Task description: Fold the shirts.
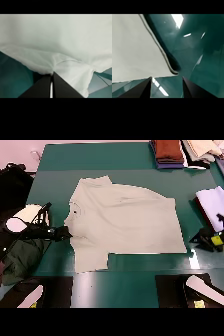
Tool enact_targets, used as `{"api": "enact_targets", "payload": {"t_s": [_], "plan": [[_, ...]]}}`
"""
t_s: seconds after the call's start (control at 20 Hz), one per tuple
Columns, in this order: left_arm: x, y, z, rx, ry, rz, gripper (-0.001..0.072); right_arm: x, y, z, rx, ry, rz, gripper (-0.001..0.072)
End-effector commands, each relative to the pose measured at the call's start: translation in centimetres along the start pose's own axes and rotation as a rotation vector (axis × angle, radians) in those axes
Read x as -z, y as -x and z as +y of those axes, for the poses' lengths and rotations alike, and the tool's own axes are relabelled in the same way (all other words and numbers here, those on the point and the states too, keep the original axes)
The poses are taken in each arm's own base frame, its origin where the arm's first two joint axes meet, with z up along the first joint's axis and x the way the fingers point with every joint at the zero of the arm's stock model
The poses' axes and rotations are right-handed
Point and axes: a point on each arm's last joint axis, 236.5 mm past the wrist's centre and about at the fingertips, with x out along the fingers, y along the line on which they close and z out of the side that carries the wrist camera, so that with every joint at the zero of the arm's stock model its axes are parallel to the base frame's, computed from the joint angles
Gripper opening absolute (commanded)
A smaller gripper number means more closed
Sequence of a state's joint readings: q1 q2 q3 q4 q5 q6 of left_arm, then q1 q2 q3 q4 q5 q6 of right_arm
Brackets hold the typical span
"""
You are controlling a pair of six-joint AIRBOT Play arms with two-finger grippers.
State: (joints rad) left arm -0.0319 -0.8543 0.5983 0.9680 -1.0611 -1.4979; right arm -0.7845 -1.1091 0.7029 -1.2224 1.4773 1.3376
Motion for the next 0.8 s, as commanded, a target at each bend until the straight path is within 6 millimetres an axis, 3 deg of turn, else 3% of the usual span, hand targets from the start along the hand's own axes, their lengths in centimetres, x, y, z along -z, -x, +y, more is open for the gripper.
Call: {"api": "enact_targets", "payload": {"t_s": [0.0, 0.2, 0.35, 0.4, 0.45, 0.5, 0.55, 0.65, 0.75], "plan": [[-0.2, 0.3, 0.0, -0.008, -0.028, -0.001, 0.0021, 2.0, -3.0, -1.3, -0.068, -0.126, 0.033, 0.0423], [-0.2, 0.3, 0.1, -0.013, -0.031, -0.002, 0.0021, 0.8, -5.0, 2.1, -0.127, -0.072, -0.008, 0.0422], [-0.2, 0.3, 0.1, -0.013, -0.031, -0.001, 0.0021, 0.1, -5.8, 5.0, -0.109, 0.053, 0.005, 0.0205], [-0.3, 0.4, 0.0, -0.013, -0.035, -0.004, 0.0021, 0.0, -5.9, 6.1, -0.097, 0.115, 0.014, 0.008], [-0.8, 0.8, -0.3, -0.009, -0.05, -0.017, 0.002, -0.1, -5.6, 7.4, -0.086, 0.18, 0.015, 0.002], [-1.6, 1.5, -1.0, -0.002, -0.078, -0.036, 0.002, -0.6, -4.7, 9.2, -0.079, 0.256, -0.009, 0.002], [-2.7, 2.9, -2.3, 0.01, -0.113, -0.062, 0.002, -1.0, -3.2, 11.2, -0.075, 0.335, -0.053, 0.002], [-6.0, 7.0, -5.7, 0.033, -0.2, -0.152, 0.002, -2.3, 2.2, 16.2, -0.087, 0.503, -0.222, 0.002], [-9.7, 13.6, -10.4, 0.054, -0.319, -0.306, 0.002, -2.7, 10.6, 21.5, -0.115, 0.654, -0.467, 0.002]]}}
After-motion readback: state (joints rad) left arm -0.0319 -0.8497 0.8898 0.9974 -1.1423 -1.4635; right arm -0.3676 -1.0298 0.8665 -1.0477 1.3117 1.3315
